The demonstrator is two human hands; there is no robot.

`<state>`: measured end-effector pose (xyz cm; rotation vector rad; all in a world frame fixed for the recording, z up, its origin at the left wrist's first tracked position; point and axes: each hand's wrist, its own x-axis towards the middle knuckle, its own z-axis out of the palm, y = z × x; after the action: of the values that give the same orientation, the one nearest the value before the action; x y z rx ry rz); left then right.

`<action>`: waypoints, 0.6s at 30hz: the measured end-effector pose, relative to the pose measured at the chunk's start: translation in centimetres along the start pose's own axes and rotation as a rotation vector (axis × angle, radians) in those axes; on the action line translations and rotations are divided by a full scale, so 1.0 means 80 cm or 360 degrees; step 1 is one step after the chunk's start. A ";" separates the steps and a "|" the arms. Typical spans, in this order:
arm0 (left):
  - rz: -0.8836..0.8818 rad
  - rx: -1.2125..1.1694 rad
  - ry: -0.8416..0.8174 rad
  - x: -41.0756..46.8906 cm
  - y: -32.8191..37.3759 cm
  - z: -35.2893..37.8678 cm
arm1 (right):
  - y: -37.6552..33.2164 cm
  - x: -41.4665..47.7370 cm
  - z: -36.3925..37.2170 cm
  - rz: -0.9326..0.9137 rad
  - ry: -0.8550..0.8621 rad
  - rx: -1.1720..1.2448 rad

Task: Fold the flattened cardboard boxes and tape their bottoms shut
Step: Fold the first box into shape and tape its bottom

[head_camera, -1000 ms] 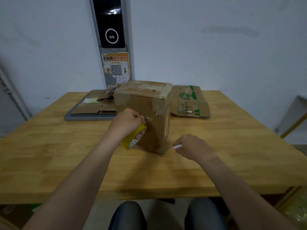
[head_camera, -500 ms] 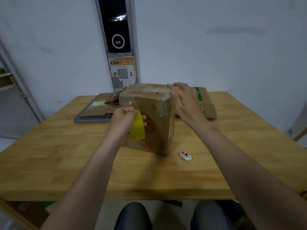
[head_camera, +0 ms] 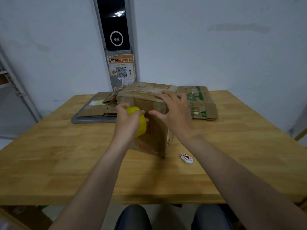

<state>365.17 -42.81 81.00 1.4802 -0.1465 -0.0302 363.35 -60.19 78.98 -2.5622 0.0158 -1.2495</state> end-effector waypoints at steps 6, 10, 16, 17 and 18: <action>0.0308 0.0134 0.0091 -0.009 -0.001 0.018 | 0.021 0.019 -0.013 0.0000 -0.0015 0.0487; 0.0402 0.0338 0.0098 -0.015 -0.005 0.028 | 0.042 0.052 -0.008 0.0652 -0.0038 0.0884; 0.0413 0.0558 0.0132 -0.023 -0.013 0.032 | 0.050 0.070 0.008 0.0914 -0.0257 0.1161; 0.0410 0.0585 0.0147 -0.023 -0.016 0.030 | 0.050 0.070 0.009 0.0907 -0.0281 0.1165; 0.0413 0.0615 0.0159 -0.023 -0.019 0.028 | 0.050 0.070 0.010 0.0909 -0.0324 0.1155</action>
<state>363.20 -44.97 79.55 1.8324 -0.2739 0.2964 367.94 -64.55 81.80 -1.8435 0.1972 -0.6153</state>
